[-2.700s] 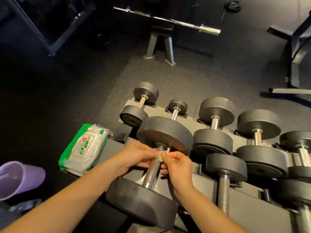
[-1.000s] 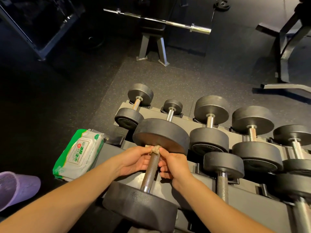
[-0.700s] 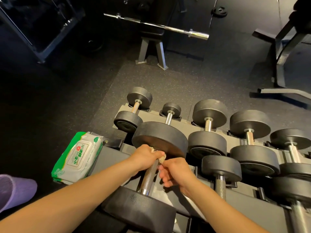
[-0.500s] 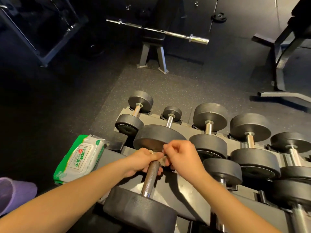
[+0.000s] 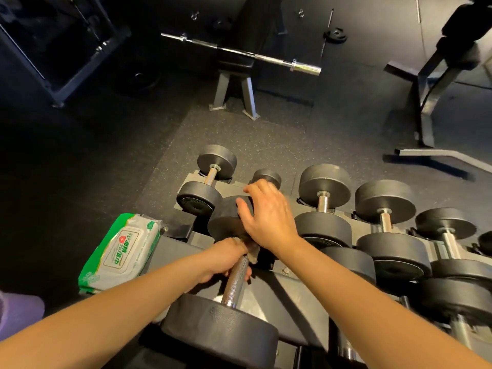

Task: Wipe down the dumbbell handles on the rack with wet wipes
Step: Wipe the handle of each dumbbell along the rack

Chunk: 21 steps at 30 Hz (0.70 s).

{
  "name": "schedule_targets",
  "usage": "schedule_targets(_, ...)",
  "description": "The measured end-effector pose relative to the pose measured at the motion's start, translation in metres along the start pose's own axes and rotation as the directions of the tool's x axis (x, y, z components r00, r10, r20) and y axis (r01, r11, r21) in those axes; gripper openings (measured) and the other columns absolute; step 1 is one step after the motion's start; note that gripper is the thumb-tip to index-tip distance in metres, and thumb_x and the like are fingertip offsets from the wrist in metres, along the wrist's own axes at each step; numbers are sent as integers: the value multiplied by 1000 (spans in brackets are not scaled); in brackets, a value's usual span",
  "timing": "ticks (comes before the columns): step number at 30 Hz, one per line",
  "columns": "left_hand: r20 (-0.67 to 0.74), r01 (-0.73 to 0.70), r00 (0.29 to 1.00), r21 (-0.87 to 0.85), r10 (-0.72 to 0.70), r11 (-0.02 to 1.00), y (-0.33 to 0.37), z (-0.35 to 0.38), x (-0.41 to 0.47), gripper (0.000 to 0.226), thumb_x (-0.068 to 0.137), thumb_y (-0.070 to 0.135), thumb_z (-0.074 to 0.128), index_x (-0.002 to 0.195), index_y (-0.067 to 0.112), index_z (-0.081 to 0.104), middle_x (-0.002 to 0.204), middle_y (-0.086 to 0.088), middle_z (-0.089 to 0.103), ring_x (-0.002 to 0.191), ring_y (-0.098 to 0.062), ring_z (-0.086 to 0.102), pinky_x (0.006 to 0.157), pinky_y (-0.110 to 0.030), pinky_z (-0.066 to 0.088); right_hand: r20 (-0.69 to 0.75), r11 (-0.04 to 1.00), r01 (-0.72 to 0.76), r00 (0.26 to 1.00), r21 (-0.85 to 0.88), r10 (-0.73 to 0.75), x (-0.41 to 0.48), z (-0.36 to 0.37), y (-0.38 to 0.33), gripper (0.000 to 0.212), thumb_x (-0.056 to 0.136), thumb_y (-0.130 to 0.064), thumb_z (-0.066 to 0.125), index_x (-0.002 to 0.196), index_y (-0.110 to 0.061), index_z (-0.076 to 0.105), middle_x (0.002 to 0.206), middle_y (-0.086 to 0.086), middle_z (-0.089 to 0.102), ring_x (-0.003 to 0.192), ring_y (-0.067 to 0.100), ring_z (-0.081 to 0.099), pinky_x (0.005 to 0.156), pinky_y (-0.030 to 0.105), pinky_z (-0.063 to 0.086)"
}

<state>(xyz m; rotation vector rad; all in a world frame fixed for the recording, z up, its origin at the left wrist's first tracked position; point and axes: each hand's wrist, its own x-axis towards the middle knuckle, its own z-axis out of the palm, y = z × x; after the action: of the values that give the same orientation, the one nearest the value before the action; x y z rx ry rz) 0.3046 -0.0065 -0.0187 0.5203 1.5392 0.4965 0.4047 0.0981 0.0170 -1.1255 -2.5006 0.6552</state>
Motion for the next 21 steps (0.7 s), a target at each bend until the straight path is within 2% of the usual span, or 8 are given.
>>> schedule_targets(3,-131,-2,986,593,99,805,2,4,17,38,104,46,48,100,13,67,106,-11,71,105,-32,65,87,-37,49,7,1000,-11,1000,16,11,-3,-1,2,30,100,-43,49,101,-17,65,90,0,66,85,19,62,67,37,51)
schedule_targets(5,-136,21,987,631,84,775,6,2,16,38,106,39,45,108,8,68,112,-14,71,107,-34,66,85,-34,48,6,1000,-12,1000,17,12,-2,-1,3,29,99,-43,49,100,-18,64,90,-1,66,84,18,61,67,36,51)
schedule_targets(8,35,-49,998,173,44,984,6,-5,3,36,107,41,49,100,8,63,94,-19,76,88,-31,75,86,-40,57,10,999,-23,1000,28,22,-2,0,3,29,99,-44,49,99,-19,64,88,-2,65,83,17,61,67,37,51)
schedule_targets(10,162,-22,986,-58,31,998,2,-12,-3,35,109,37,45,109,5,59,98,-26,76,88,-33,76,91,-43,60,11,999,-29,1000,37,28,-1,1,4,30,98,-45,48,97,-20,63,87,-3,65,82,16,60,68,38,52)
schedule_targets(14,277,95,961,-400,22,911,-12,-14,1,39,112,28,37,128,-3,53,117,-35,68,113,-42,69,104,-51,52,11,998,-34,999,54,33,-1,1,5,30,98,-45,48,96,-20,64,87,-4,65,82,16,61,69,38,52)
schedule_targets(16,329,159,944,-479,8,863,-18,-13,0,41,112,31,32,126,0,55,122,-29,68,122,-39,65,109,-48,49,13,998,-32,999,60,32,-1,1,5,30,98,-46,47,97,-21,64,88,-4,66,83,16,61,70,39,52)
schedule_targets(18,347,146,938,-437,16,887,-25,-15,-3,46,113,32,28,126,0,58,125,-24,69,124,-34,65,110,-45,48,12,997,-32,999,70,31,-2,1,6,30,98,-46,47,99,-21,65,90,-4,67,84,15,62,71,38,52)
schedule_targets(21,226,30,973,-315,44,949,-29,-19,-9,44,112,30,36,124,-3,63,117,-23,73,112,-33,71,99,-40,56,7,997,-36,999,70,36,-2,0,6,30,98,-45,48,101,-21,66,92,-4,68,86,16,63,72,37,52)
